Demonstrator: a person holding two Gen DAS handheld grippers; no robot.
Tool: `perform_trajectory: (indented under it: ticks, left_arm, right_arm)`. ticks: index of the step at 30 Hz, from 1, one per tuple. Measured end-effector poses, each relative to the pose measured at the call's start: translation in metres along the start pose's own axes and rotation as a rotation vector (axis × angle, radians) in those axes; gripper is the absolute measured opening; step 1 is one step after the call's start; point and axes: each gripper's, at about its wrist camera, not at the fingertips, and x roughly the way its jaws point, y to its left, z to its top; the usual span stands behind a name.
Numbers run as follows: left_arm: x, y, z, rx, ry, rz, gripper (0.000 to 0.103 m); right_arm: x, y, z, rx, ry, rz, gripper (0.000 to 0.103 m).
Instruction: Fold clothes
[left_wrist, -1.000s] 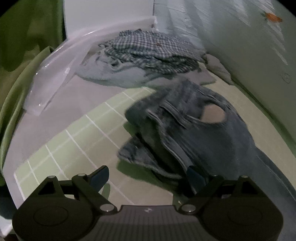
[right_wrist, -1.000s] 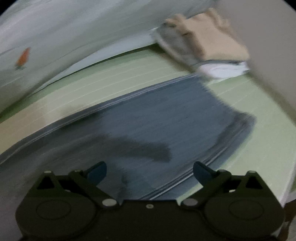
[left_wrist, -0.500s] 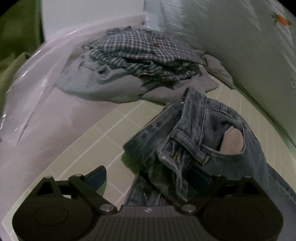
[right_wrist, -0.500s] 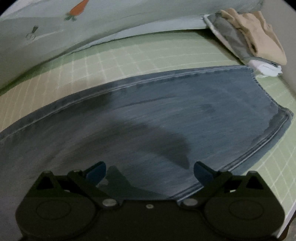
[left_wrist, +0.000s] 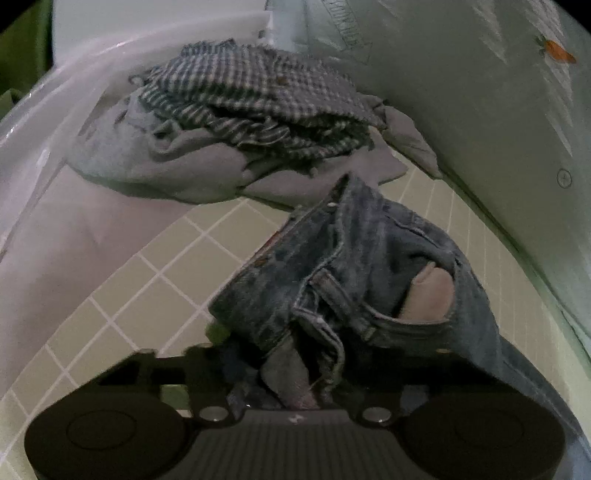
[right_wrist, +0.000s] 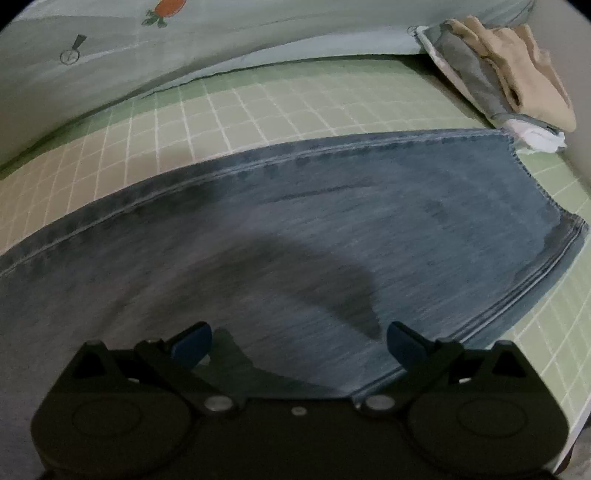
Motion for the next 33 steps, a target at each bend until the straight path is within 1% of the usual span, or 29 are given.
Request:
perform_trajectory:
  ticks: [1,2,4,6,8,12,14,18,21,25,30,33]
  left_arm:
    - [-0.004,-0.006,0.000,0.015,-0.010,-0.001,0.027]
    - [-0.009,-0.013,0.001,0.029,-0.021,-0.001,0.026]
    - [-0.020,-0.027,0.001,0.059,-0.047,-0.005,0.024]
    - [-0.032,-0.042,0.000,0.082,-0.079,-0.025,0.023]
    - [-0.045,-0.064,-0.005,0.105,-0.112,-0.034,0.022]
    - [-0.062,-0.112,-0.022,0.166,-0.159,-0.036,0.022]
    - [-0.070,-0.135,-0.033,0.203,-0.181,-0.031,0.022]
    - [-0.080,-0.173,-0.057,0.233,-0.211,-0.028,0.021]
    - [-0.085,-0.195,-0.075,0.235,-0.220,-0.039,0.021]
    - [-0.084,-0.220,-0.100,0.248,-0.214,-0.046,0.020]
    - [-0.074,-0.250,-0.133,0.268,-0.164,-0.043,0.020]
    - [-0.059,-0.269,-0.154,0.316,-0.125,-0.030,0.020]
  right_arm:
    - [0.000,-0.004,0.001,0.007,-0.007,0.005,0.102]
    - [-0.001,-0.008,0.002,0.015,-0.014,0.010,0.102]
    - [0.000,-0.018,0.005,0.020,-0.028,0.022,0.102]
    - [0.001,-0.029,0.008,0.021,-0.042,0.035,0.102]
    - [0.004,-0.041,0.012,0.024,-0.046,0.045,0.102]
    - [0.007,-0.074,0.020,0.045,-0.053,0.070,0.102]
    - [0.008,-0.092,0.024,0.036,-0.063,0.070,0.102]
    - [0.011,-0.129,0.033,0.013,-0.077,0.060,0.102]
    - [0.015,-0.155,0.039,0.008,-0.080,0.051,0.102]
    - [0.023,-0.186,0.047,0.009,-0.084,0.044,0.102]
    - [0.031,-0.216,0.054,0.016,-0.086,0.041,0.102]
    - [0.043,-0.229,0.056,0.035,-0.074,0.046,0.102]
